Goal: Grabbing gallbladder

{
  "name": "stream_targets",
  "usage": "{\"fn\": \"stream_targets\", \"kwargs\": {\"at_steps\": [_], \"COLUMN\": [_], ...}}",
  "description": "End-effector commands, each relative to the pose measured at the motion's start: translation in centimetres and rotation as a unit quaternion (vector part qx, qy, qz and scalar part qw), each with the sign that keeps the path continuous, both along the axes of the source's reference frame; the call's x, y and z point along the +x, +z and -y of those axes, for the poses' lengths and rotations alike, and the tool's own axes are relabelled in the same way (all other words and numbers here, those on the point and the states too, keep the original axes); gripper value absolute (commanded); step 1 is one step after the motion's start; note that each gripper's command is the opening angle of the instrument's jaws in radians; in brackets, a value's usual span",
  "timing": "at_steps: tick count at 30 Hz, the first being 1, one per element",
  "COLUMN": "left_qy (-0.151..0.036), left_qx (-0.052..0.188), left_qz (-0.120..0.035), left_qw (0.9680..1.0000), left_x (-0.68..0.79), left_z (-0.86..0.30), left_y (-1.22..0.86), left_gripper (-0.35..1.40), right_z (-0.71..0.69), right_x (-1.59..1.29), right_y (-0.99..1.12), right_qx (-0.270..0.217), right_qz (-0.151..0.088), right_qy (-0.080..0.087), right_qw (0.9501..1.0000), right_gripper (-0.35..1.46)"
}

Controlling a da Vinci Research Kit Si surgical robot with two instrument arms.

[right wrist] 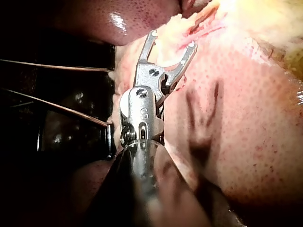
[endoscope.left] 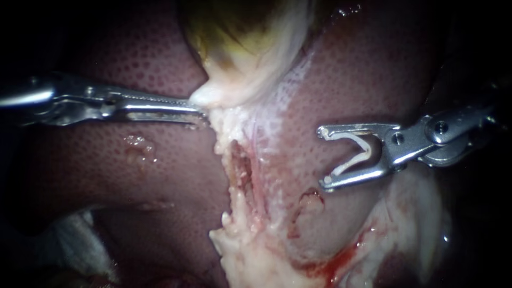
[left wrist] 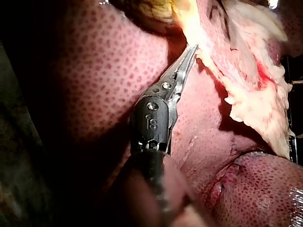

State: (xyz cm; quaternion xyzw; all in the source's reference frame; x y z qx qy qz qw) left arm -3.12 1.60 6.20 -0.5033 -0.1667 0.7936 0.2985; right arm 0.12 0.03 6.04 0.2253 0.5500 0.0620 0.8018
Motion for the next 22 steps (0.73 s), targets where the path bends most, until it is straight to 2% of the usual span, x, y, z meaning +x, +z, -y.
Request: {"fn": "stream_targets", "kwargs": {"at_steps": [1, 5, 22], "left_qy": [-0.003, -0.008, -0.01], "left_qx": [-0.002, -0.007, -0.008], "left_qz": [0.003, 0.004, 0.002], "left_qw": [1.0, 0.9999, 0.9999], "left_x": [0.03, 0.08, 0.05], "left_z": [-0.04, -0.1, -0.07], "left_y": [-0.06, -0.14, -0.1], "left_gripper": [-0.35, -0.35, -0.35], "right_z": [0.0, 0.0, 0.0], "right_x": [0.0, -0.01, -0.01], "right_y": [0.0, 0.0, 0.0], "right_qx": [0.0, 0.0, 0.0], "right_qz": [0.0, 0.0, 0.0], "right_qy": [0.0, 0.0, 0.0], "right_qw": [1.0, 1.0, 1.0], "right_gripper": [0.6, 0.6, 0.6]}}
